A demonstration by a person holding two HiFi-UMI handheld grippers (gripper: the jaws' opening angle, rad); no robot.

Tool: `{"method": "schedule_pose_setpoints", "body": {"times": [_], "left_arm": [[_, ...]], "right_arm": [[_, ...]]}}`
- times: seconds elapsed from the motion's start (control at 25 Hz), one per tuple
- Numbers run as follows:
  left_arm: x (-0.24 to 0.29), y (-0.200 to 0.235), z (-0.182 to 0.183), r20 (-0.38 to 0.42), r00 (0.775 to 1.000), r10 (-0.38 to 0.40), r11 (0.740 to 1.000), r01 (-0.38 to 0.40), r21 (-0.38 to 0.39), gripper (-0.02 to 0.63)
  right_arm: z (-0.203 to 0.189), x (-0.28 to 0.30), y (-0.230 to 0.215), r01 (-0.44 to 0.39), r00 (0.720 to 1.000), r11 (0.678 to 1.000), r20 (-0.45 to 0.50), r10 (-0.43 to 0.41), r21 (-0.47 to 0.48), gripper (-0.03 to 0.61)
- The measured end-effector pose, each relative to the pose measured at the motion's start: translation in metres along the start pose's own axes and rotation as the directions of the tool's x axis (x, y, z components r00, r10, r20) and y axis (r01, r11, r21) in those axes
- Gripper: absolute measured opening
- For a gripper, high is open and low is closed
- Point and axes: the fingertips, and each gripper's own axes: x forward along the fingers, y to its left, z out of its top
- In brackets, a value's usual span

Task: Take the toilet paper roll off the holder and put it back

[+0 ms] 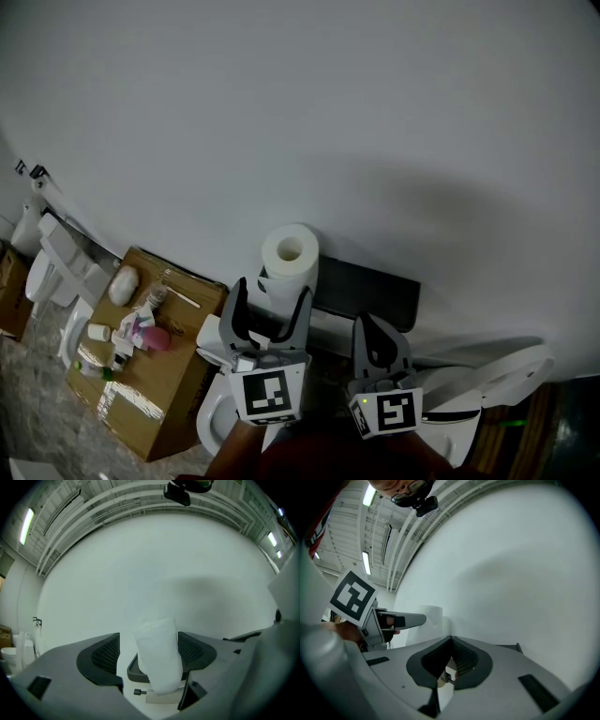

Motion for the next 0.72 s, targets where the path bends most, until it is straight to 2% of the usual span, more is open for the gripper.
{"method": "schedule_pose_setpoints", "body": {"times": [0.44, 0.6, 0.72], "left_arm": [[-0.039, -0.006, -0.058, -0.148, 0.989, -0.008, 0.999, 0.002, -0.047, 0.391], [-0.045, -0.008, -0.071, -0.177, 0.984, 0.000, 0.999, -0.007, -0.043, 0.391], [-0.044, -0.009, -0.071, -0.170, 0.986, 0.000, 0.998, -0.010, -0.057, 0.391]], "right_arm": [[-0.005, 0.002, 0.009, -0.021, 1.000, 1.000, -0.014, 0.020, -0.005, 0.015], [-0.008, 0.002, 0.010, -0.022, 0.999, 1.000, -0.023, 0.022, -0.005, 0.015], [-0.008, 0.002, 0.010, -0.024, 0.999, 1.000, -0.023, 0.023, -0.011, 0.015]]}}
